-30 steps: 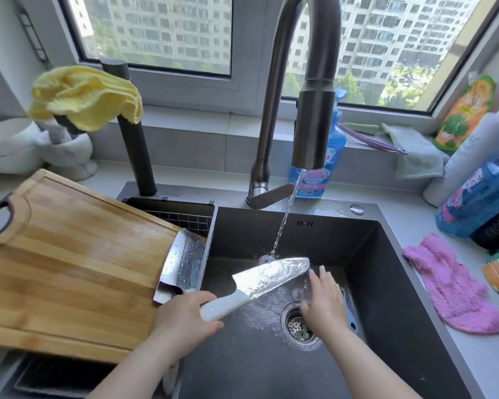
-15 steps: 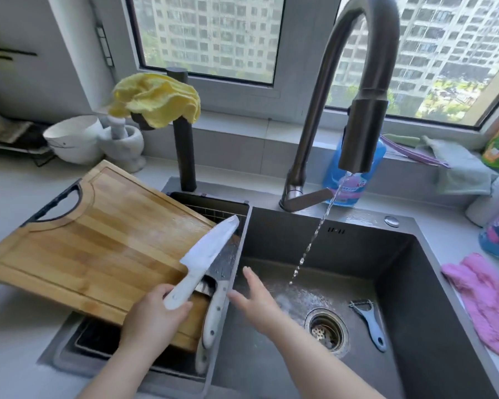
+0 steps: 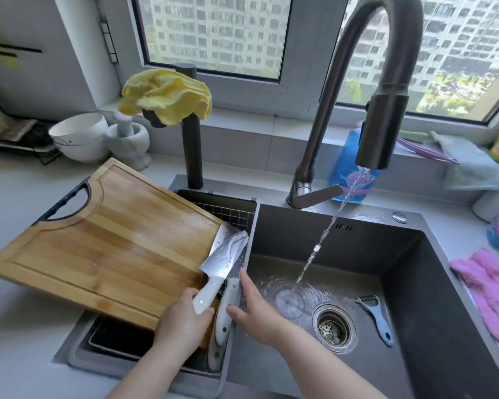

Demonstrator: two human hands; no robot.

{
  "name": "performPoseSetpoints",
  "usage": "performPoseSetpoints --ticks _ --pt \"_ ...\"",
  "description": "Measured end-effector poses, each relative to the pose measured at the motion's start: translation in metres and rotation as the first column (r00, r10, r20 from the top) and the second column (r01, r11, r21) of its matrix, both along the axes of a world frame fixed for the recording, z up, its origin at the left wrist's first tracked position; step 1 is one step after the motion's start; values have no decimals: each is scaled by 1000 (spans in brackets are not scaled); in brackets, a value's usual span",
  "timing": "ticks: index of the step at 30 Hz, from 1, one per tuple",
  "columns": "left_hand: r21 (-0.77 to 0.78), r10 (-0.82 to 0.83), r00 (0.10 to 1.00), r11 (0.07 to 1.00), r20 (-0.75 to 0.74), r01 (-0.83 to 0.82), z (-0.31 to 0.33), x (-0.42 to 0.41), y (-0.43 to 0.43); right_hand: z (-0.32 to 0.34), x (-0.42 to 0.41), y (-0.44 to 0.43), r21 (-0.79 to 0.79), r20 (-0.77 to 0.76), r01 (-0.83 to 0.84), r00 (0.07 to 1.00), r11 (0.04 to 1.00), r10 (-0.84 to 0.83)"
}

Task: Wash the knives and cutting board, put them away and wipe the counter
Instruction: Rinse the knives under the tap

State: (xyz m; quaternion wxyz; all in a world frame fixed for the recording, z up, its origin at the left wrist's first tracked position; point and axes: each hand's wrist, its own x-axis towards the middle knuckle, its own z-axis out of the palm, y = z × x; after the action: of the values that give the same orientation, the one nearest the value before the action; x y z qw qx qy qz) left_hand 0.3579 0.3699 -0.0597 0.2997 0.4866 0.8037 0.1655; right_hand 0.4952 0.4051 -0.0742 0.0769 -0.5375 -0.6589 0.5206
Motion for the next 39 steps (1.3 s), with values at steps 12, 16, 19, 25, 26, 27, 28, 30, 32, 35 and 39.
performPoseSetpoints --ticks 12,16,19,25,26,27,28,30,32,35,39 --pt "30 -109 991 994 75 107 3 25 8 0 10 4 -146 -207 115 968 983 -144" --pt "8 -150 987 989 50 150 -7 34 7 -8 11 4 -161 -217 137 961 977 -170" --pt "-15 -198 971 980 -131 198 -11 34 5 -12 14 4 -162 -244 128 956 979 -165" --pt "-42 -254 954 967 -161 251 -8 28 5 -23 27 -3 -111 -157 191 966 975 -207" --pt "1 -245 954 968 -173 249 -6 27 6 -24 33 -3 -100 -136 215 964 972 -227" --pt "53 -242 952 965 -185 256 -3 27 8 -25 41 -2 -92 -122 241 960 966 -251" --pt "103 -249 950 957 -189 272 0 28 10 -27 50 -1 -84 -104 271 955 959 -279" --pt "165 -297 935 930 -193 329 4 35 19 -32 74 1 -57 -50 339 938 939 -342" --pt "174 -359 908 901 -214 397 5 46 33 -38 101 4 -28 7 422 907 906 -422" --pt "144 -406 878 882 -252 449 3 64 61 -44 143 6 -6 103 514 854 858 -511" --pt "92 -419 860 882 -292 462 -5 80 96 -53 194 10 -5 225 590 787 807 -574"
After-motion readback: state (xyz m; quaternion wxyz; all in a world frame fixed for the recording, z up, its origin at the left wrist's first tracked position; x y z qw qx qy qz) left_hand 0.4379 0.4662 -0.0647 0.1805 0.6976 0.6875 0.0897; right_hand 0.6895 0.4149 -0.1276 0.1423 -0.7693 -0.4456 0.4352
